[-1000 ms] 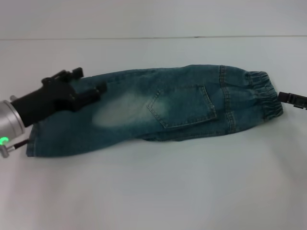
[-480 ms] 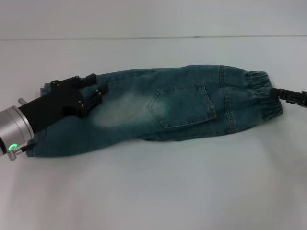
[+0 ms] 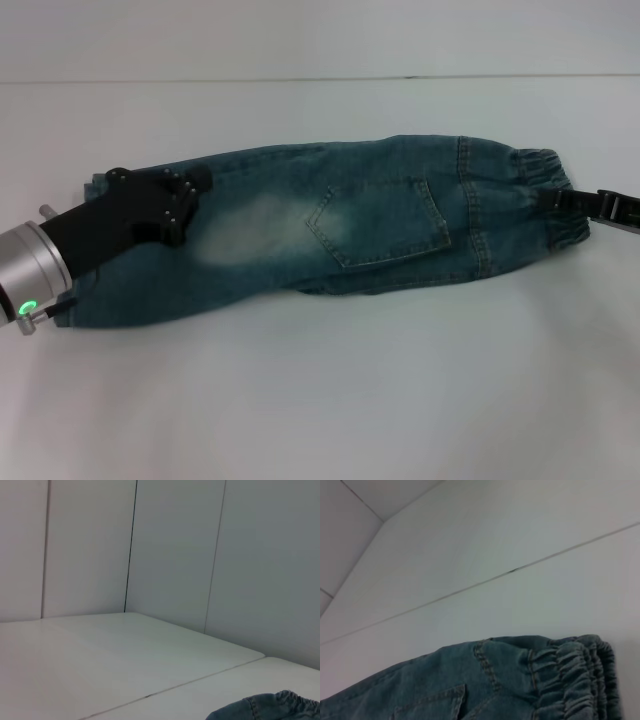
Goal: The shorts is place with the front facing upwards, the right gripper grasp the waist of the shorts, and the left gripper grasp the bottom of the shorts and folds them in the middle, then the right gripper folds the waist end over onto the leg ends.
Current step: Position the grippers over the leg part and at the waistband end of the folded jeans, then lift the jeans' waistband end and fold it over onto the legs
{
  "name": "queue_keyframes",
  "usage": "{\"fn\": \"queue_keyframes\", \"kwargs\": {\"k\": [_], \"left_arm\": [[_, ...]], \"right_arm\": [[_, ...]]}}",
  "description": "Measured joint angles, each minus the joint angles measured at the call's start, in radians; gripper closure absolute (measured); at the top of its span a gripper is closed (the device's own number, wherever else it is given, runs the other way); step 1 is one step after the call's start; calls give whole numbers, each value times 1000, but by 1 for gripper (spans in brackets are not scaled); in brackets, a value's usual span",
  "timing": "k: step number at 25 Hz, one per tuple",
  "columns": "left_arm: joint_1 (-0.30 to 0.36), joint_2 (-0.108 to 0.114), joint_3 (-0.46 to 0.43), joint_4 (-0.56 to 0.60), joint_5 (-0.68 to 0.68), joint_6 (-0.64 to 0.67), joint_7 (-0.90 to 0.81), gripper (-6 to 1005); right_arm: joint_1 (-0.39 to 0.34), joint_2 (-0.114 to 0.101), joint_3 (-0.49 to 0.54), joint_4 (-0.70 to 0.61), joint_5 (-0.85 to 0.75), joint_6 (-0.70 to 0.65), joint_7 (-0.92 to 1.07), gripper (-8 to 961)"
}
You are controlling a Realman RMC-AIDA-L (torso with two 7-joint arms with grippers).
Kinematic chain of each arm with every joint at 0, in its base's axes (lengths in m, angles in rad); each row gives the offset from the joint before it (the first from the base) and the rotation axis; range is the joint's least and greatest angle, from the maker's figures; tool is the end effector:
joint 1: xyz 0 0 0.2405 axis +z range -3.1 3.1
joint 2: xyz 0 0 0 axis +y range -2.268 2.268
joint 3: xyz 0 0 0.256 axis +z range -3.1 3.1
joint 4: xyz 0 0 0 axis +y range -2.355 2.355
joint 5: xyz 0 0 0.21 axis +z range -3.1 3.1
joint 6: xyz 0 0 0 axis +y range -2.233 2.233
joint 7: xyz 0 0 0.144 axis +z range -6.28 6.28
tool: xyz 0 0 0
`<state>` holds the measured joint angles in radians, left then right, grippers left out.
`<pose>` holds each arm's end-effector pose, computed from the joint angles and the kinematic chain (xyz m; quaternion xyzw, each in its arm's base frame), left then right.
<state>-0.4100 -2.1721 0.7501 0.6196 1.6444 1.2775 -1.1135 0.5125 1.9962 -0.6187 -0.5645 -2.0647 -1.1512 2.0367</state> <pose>-0.2791 0.3335 -0.0176 -0.8752 -0.2173 -0.3025 0.3088 0.3403 0.3603 0.0338 -0.7468 0.5731 0.2192 0.2567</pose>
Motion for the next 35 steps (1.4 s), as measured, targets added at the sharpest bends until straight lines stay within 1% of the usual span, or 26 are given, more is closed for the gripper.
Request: {"fn": "queue_keyframes", "kwargs": {"k": [2,4,7,12,17,22,28,33,35], "left_arm": [[-1,0,0,0,0,1,0,1004],[-3,1,0,0,0,1,1,1003],[-6,1,0,0,0,1,2,1001],[-9,2,1,-2,0,1,4,998],[-13,1,2,-5,0,1,12,998],[-28,0,-4,-38,-1,-5,49,998],[-53,1,-3,-112,-38,-34,119,999],[-85,-1,-2,-170,-47,-70,145,999],[-101,-2,-2,-206,-64,-90,177,999]], "right_arm": [[0,-1,-1,2,-3,8,7,181],[1,-2,-2,5,-10,18,9,213],[6,-1,-2,8,-23,34,10,456],[27,4,-3,10,-47,35,9,513],[29,9,-4,0,-48,17,-17,570],[26,7,17,-4,-41,-28,-26,776],[15,1,81,-15,-39,-101,-34,886],[11,-2,167,-40,-36,-194,-43,886],[10,-2,180,-57,-29,-229,-39,885]]}}
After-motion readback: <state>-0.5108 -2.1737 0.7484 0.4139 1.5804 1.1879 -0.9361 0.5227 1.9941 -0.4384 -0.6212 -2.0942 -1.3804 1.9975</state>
